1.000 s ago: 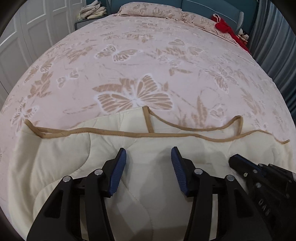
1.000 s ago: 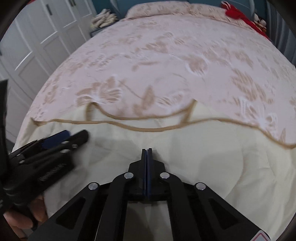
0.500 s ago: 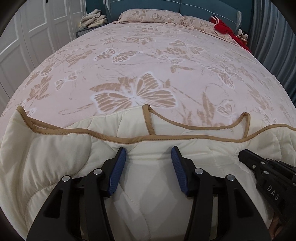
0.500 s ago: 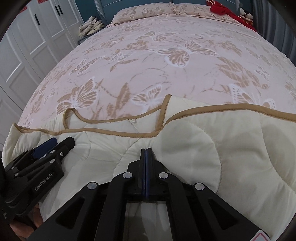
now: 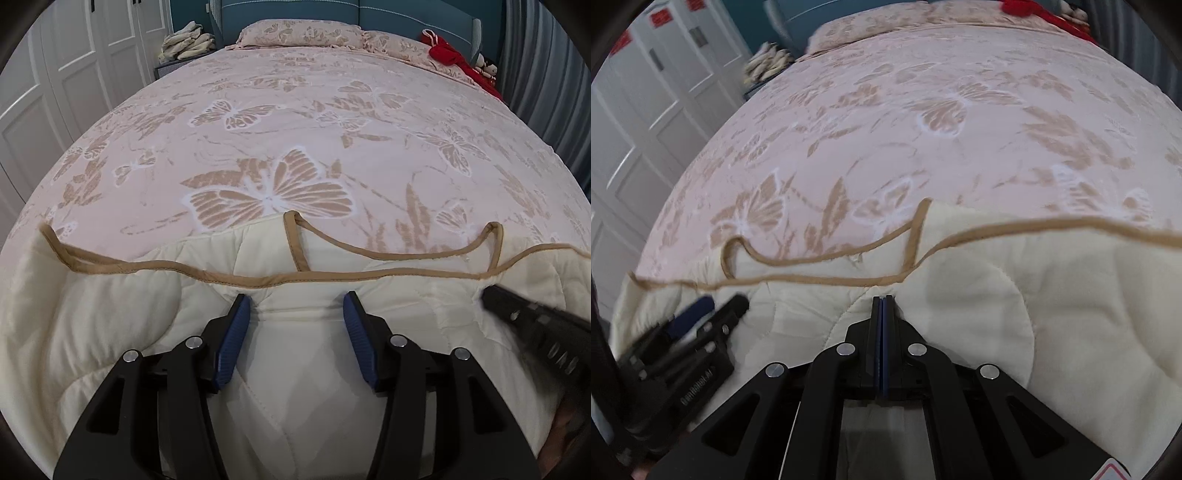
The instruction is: Fold large clothes
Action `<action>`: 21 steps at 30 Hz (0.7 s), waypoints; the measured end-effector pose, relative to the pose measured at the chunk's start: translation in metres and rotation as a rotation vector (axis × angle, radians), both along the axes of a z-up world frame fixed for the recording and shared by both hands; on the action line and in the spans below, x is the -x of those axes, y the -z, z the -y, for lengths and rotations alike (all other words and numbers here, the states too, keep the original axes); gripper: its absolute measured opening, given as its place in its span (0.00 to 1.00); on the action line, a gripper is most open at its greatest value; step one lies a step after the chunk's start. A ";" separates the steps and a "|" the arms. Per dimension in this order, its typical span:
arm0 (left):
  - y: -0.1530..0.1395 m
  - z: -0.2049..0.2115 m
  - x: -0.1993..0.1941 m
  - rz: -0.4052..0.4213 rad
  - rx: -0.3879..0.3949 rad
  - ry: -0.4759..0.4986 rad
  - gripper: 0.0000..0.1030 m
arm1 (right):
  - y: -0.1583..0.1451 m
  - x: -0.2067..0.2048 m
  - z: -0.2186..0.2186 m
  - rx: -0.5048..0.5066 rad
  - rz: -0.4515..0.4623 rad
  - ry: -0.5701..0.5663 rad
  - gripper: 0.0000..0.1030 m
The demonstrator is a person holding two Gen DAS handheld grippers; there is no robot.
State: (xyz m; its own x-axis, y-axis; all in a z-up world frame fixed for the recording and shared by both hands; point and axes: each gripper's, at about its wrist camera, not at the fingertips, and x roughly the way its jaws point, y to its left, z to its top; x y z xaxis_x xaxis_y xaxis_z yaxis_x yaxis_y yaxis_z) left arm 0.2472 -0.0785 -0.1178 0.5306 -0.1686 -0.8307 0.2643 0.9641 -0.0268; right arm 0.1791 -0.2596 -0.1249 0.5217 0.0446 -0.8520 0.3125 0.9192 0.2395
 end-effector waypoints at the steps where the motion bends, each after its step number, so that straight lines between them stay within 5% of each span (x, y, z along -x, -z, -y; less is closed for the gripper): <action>1: -0.011 -0.008 0.003 -0.012 0.025 -0.019 0.50 | -0.010 0.005 0.000 0.019 0.007 0.030 0.00; 2: -0.021 -0.017 0.007 -0.020 0.067 -0.039 0.52 | -0.029 0.014 -0.002 0.033 0.038 0.050 0.11; 4: -0.045 -0.050 0.022 -0.033 0.193 -0.081 0.60 | -0.059 0.035 -0.013 0.019 0.083 0.016 0.11; 7: -0.071 -0.109 0.048 -0.041 0.281 -0.175 0.67 | -0.079 0.066 -0.038 0.001 0.094 -0.066 0.11; 14: -0.061 -0.217 0.100 -0.161 0.392 -0.322 0.68 | -0.056 0.095 -0.098 -0.044 -0.013 -0.189 0.07; 17: -0.047 -0.229 0.114 -0.198 0.371 -0.349 0.68 | -0.037 0.092 -0.111 -0.046 -0.073 -0.191 0.05; 21: -0.025 -0.242 0.124 -0.244 0.444 -0.377 0.69 | -0.017 0.086 -0.116 -0.010 -0.111 -0.163 0.00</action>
